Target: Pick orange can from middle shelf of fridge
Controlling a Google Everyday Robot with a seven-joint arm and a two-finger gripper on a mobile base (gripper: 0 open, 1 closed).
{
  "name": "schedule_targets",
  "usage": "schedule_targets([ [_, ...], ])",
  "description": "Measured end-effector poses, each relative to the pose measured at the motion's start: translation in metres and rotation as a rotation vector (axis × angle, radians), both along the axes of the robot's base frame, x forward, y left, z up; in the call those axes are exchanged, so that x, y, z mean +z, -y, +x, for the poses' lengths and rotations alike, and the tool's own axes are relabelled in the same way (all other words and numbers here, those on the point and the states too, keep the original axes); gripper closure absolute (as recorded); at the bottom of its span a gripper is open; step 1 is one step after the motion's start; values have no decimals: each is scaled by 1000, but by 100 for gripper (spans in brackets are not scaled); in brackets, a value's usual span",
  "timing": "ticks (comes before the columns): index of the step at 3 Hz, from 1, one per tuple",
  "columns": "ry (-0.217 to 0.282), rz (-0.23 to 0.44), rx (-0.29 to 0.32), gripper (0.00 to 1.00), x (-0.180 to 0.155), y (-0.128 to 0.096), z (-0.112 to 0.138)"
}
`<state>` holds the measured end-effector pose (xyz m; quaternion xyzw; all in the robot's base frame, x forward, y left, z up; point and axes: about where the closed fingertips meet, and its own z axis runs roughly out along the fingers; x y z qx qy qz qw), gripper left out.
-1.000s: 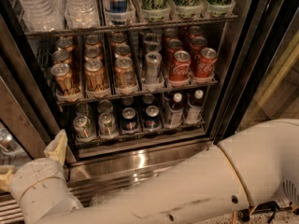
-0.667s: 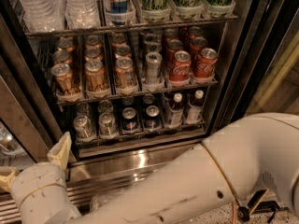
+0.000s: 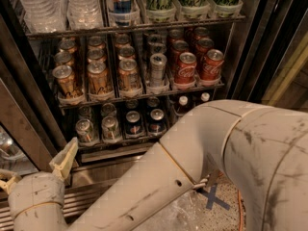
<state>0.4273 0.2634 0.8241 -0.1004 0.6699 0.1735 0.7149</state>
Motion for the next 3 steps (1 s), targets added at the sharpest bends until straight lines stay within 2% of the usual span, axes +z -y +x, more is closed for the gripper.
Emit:
schedule_targets([
  [2,9,-11,-18,0,0,2,8],
  [3,42,-46,-78,0,13,17,25],
])
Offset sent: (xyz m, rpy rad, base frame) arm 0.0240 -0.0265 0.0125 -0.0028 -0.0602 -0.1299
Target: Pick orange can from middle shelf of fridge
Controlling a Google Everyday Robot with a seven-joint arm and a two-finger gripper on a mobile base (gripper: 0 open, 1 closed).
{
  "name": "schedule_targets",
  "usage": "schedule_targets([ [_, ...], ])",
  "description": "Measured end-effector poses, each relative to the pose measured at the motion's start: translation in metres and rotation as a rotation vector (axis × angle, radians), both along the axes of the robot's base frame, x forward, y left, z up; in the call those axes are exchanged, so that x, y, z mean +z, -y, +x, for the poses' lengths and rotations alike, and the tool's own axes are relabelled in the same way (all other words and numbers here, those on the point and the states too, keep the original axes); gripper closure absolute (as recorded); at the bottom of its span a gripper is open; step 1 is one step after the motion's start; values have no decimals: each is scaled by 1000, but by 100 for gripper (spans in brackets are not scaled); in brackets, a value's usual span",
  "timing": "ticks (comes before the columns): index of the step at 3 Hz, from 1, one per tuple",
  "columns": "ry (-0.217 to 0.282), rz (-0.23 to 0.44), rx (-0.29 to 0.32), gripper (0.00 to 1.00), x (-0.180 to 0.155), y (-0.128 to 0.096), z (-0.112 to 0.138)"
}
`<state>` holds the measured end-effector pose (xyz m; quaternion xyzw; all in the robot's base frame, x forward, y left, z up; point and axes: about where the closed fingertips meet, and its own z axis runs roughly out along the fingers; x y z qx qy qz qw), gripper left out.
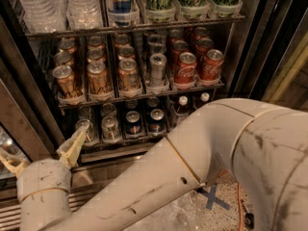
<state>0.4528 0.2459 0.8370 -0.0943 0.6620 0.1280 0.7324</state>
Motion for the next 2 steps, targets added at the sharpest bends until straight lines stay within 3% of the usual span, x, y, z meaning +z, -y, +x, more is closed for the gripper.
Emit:
schedule_targets([
  [2,51,-71,-104,36,24,32,37],
])
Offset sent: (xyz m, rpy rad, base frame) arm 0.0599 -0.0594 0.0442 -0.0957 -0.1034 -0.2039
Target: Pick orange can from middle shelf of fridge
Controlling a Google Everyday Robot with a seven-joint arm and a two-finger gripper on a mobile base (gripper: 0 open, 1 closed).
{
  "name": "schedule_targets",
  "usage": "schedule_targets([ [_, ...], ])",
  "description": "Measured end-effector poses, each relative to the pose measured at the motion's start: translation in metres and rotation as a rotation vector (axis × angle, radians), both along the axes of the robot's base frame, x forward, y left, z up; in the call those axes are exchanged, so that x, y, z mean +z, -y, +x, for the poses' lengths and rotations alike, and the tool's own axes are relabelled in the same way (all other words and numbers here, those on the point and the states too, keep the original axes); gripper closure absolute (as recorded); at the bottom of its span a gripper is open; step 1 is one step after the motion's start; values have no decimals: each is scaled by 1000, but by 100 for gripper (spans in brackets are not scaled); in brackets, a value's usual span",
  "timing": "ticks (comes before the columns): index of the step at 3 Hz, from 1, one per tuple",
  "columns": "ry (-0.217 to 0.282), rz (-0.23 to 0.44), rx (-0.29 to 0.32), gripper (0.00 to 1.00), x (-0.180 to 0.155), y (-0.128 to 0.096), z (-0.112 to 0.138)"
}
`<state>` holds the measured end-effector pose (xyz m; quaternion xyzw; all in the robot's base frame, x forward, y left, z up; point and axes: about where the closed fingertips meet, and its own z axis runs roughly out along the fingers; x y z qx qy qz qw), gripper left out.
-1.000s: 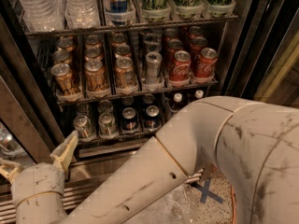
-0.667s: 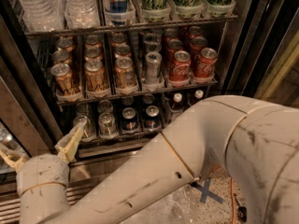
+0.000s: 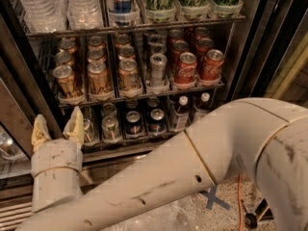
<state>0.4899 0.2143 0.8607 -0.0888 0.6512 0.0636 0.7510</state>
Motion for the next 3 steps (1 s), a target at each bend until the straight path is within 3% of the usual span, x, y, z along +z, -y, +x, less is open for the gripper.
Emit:
schedule_targets([
  [1,15,-10,-25,39,6,6,15],
  [3,21,47,-24,36,4,3,45],
])
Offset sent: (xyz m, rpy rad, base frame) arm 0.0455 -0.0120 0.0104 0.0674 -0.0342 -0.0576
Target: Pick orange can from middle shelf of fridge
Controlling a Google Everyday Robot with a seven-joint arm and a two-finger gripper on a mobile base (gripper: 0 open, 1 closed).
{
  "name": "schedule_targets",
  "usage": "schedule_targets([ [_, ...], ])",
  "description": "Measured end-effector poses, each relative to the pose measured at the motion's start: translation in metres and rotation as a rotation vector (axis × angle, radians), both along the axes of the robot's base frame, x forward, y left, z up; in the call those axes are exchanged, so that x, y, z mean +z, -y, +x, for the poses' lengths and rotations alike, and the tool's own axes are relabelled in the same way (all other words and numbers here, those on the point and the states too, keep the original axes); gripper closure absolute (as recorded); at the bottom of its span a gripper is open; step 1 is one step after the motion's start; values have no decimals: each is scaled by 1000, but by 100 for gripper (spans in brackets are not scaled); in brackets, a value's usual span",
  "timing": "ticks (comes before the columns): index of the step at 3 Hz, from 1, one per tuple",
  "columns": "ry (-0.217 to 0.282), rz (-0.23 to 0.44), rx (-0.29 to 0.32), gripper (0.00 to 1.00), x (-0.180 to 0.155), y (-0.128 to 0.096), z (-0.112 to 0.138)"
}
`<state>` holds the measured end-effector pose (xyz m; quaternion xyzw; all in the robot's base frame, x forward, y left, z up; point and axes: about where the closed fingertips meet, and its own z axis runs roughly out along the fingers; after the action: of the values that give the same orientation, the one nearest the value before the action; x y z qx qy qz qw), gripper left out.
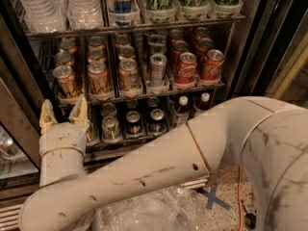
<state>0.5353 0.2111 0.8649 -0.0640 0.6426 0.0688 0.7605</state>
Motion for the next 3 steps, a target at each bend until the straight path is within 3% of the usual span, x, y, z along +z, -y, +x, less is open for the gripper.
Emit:
schedule_targets([
  [1,5,17,-8,42,-2,1,15],
  [3,-5,32,-21,37,-8,3,37],
])
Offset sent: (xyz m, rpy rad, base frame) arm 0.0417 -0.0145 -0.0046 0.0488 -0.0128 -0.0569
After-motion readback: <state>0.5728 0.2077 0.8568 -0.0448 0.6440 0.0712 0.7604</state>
